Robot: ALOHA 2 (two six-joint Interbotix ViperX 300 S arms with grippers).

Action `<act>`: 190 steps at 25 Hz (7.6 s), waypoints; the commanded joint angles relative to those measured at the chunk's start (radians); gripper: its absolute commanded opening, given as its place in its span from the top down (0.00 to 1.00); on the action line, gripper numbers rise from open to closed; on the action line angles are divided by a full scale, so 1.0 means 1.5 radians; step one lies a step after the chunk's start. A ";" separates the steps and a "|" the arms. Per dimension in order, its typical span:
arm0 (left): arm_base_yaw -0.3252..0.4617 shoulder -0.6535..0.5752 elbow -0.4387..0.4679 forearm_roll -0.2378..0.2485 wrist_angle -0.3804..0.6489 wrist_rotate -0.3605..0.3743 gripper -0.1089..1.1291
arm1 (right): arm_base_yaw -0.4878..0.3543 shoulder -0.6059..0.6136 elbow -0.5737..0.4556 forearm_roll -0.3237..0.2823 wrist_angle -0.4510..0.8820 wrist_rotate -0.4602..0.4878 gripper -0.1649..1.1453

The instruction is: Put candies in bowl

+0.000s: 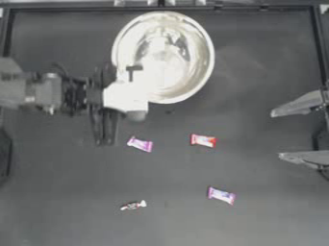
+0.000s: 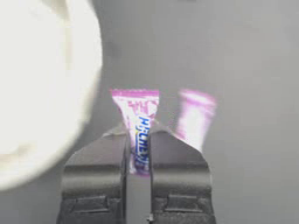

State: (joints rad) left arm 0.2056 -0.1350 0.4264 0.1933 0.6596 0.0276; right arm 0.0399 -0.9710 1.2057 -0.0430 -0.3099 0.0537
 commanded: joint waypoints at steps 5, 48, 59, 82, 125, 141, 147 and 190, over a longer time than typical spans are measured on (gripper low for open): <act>0.107 0.067 -0.089 -0.007 -0.040 0.078 0.65 | 0.001 0.004 -0.017 0.002 -0.001 0.001 0.12; 0.118 -0.006 -0.044 -0.054 -0.148 0.073 0.12 | -0.019 0.004 -0.005 0.014 0.005 0.000 0.12; 0.016 -0.187 0.119 -0.132 -0.242 0.072 0.13 | -0.031 0.004 -0.009 0.026 0.055 0.000 0.12; -0.034 -0.348 0.303 -0.196 -0.343 0.072 0.13 | -0.116 0.214 -0.189 0.067 0.462 0.001 0.12; -0.043 -0.403 0.388 -0.228 -0.368 0.067 0.13 | -0.080 0.686 -0.440 -0.046 0.619 0.130 0.12; -0.042 -0.419 0.397 -0.238 -0.368 0.067 0.13 | -0.095 0.744 -0.448 -0.059 0.619 0.130 0.12; -0.043 -0.418 0.397 -0.241 -0.368 0.067 0.13 | -0.100 0.753 -0.448 -0.059 0.615 0.132 0.17; -0.043 -0.413 0.407 -0.247 -0.377 0.067 0.13 | -0.330 0.642 -0.514 -0.179 0.353 0.119 0.55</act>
State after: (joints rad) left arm 0.1411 -0.7624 1.0508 -0.1779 0.1058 0.1304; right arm -0.4357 -0.0184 0.4801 -0.3022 0.2347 0.2332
